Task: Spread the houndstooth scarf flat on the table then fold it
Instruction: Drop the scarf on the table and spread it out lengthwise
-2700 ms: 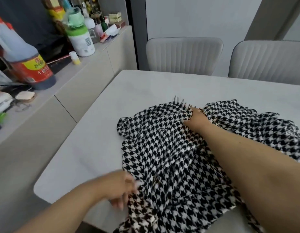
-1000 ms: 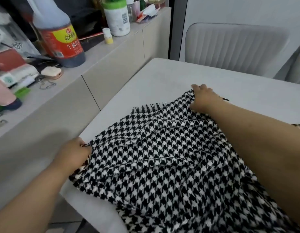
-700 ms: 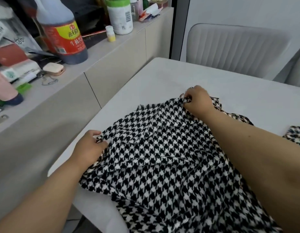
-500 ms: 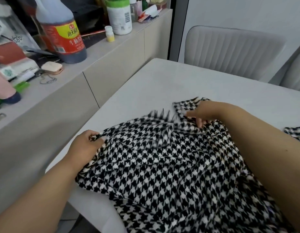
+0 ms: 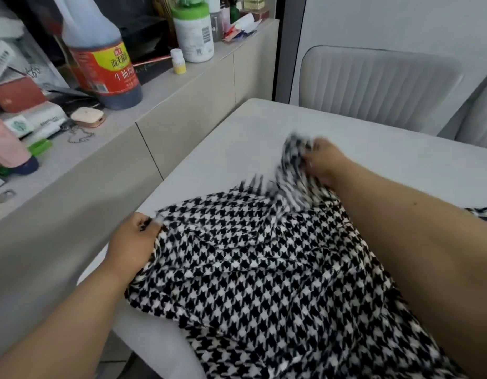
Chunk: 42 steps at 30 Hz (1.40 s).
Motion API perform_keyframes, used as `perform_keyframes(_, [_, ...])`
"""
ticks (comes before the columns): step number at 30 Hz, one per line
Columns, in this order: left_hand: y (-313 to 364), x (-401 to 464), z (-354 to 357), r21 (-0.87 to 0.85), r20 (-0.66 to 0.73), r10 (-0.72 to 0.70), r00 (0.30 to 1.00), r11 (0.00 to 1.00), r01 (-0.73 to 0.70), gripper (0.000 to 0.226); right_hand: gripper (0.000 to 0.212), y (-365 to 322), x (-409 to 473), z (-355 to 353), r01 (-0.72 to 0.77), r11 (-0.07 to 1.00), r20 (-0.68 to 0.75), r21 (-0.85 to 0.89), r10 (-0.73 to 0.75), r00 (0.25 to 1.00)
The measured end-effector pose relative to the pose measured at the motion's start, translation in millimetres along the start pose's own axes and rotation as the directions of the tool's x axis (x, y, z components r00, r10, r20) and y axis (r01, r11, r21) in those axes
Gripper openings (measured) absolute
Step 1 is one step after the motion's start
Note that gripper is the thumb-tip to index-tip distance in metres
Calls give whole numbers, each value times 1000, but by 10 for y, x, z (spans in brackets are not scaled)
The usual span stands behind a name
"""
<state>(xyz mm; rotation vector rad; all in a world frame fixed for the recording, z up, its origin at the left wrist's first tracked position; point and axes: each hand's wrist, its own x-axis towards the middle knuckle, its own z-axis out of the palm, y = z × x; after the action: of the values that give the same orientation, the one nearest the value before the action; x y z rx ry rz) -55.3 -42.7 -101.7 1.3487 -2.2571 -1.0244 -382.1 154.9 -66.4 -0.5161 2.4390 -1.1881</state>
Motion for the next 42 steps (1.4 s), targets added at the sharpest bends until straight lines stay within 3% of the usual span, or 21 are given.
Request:
perform_keyframes(1, [25,45,-37,-23,-106,-4,994,1000,2,30,33,-173,45,-68,69,954,-56,293,-55,997])
perform_keyframes(2, [59,87,-78,-53,-207,-16,978,999,5,28,41,-351,67,-144,127,870,-51,476,-117,992])
perform_keyframes(3, [88,127,-121,-76,-289,-32,957,997,11,27,58,-505,68,-204,145,826,-21,545,-160,987])
perform_keyframes(5, [120,183,-203,-79,-399,-73,914,996,46,29,77,-613,45,-247,139,906,57,399,-176,983])
perform_keyframes(7, [65,212,-258,-5,-429,-87,899,996,94,32,75,-456,-5,-169,128,976,90,175,-145,985])
perform_keyframes(12, [-51,124,-312,365,-278,-33,960,921,137,32,63,176,-316,106,52,970,126,-239,-22,992])
perform_keyframes(14, [41,-2,-250,545,-272,104,957,836,64,43,61,311,-494,185,62,912,110,-405,-19,994])
perform_keyframes(16, [194,-199,-119,641,-195,319,928,757,-126,51,61,401,-628,246,105,819,104,-565,-56,993])
perform_keyframes(18, [311,-420,71,640,-20,472,881,683,-351,48,61,433,-764,257,173,698,98,-695,-147,984])
perform_keyframes(20, [361,-631,283,549,173,538,825,643,-534,43,59,426,-924,227,259,632,107,-730,-269,957])
perform_keyframes(23, [463,-925,527,389,354,550,756,649,-654,39,50,433,-1200,157,344,664,97,-664,-380,920])
perform_keyframes(27, [727,-1254,729,242,454,573,683,658,-713,29,43,583,-1476,-158,229,793,-10,-565,-284,959])
perform_keyframes(31, [1042,-1697,952,113,561,587,584,644,-757,23,44,908,-1833,-686,-11,861,-133,-508,-66,989])
perform_keyframes(33, [1167,-1929,1085,64,625,575,528,636,-769,27,52,1119,-2084,-967,-148,860,-210,-489,49,976])
perform_keyframes(35, [1248,-2106,1232,72,703,527,478,616,-784,39,66,1372,-2337,-1210,-251,785,-224,-567,146,964])
perform_keyframes(37, [1300,-2191,1363,112,775,429,465,631,-768,53,69,1622,-2564,-1356,-326,700,-128,-635,321,938])
perform_keyframes(40, [1388,-2166,1518,157,823,285,491,716,-680,63,36,1981,-2714,-1615,-361,732,28,-577,460,888])
perform_keyframes(42, [1489,-2097,1601,132,818,261,513,783,-608,64,37,2071,-2696,-1990,-468,803,-165,-369,439,883])
